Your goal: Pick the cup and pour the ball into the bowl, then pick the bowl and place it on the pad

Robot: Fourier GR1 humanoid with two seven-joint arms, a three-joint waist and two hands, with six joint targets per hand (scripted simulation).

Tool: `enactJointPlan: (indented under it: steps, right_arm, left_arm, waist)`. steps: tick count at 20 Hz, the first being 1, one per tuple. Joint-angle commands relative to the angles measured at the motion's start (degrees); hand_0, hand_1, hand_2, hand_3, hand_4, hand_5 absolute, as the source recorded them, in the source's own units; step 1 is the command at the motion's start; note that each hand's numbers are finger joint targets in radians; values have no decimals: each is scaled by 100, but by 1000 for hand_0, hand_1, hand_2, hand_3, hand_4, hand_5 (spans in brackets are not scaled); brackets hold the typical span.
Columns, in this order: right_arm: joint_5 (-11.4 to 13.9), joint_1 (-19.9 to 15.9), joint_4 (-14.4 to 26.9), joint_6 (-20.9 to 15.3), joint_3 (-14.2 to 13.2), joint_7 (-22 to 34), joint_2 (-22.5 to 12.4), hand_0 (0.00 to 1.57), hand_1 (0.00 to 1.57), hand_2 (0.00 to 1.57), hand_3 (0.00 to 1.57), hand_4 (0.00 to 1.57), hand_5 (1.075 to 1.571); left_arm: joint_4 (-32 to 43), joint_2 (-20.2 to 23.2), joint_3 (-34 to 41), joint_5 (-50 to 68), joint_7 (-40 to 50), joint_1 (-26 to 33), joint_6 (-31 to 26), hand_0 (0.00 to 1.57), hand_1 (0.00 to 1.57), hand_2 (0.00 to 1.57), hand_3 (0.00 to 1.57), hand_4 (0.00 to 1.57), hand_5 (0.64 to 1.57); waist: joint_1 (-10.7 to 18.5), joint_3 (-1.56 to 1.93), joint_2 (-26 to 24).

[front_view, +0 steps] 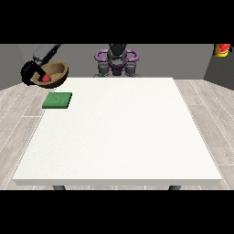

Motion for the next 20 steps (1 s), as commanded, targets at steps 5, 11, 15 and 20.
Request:
enactJointPlan:
  steps: [5, 11, 15, 20]
  right_arm:
    - [-166, -195, 562, -3, -240, -500, 325, 1571, 1571, 1571, 532, 1032, 1571]
    - [-408, -299, 841, -96, -459, -135, 424, 1571, 1571, 1571, 738, 905, 1569]
    - [-164, -321, 889, -335, -419, -227, 32, 1571, 1571, 1571, 1155, 0, 1551]
    - [-122, -419, 657, -725, -356, -64, 158, 1508, 1508, 1412, 824, 0, 1552]
  left_arm:
    - [30, 189, 72, 151, -166, -9, -57, 0, 0, 0, 0, 1207, 1555]
    - [-123, 98, -96, 134, 39, 90, 64, 0, 0, 0, 0, 1199, 1559]
    - [183, 413, 118, 291, -156, 91, -185, 0, 0, 0, 0, 1189, 1562]
    - [524, 455, 71, 65, -544, 345, -265, 0, 0, 0, 0, 1195, 1561]
  waist:
    - [38, 6, 382]
    - [-13, 9, -51]
    - [0, 3, 221]
    - [-124, -2, -16]
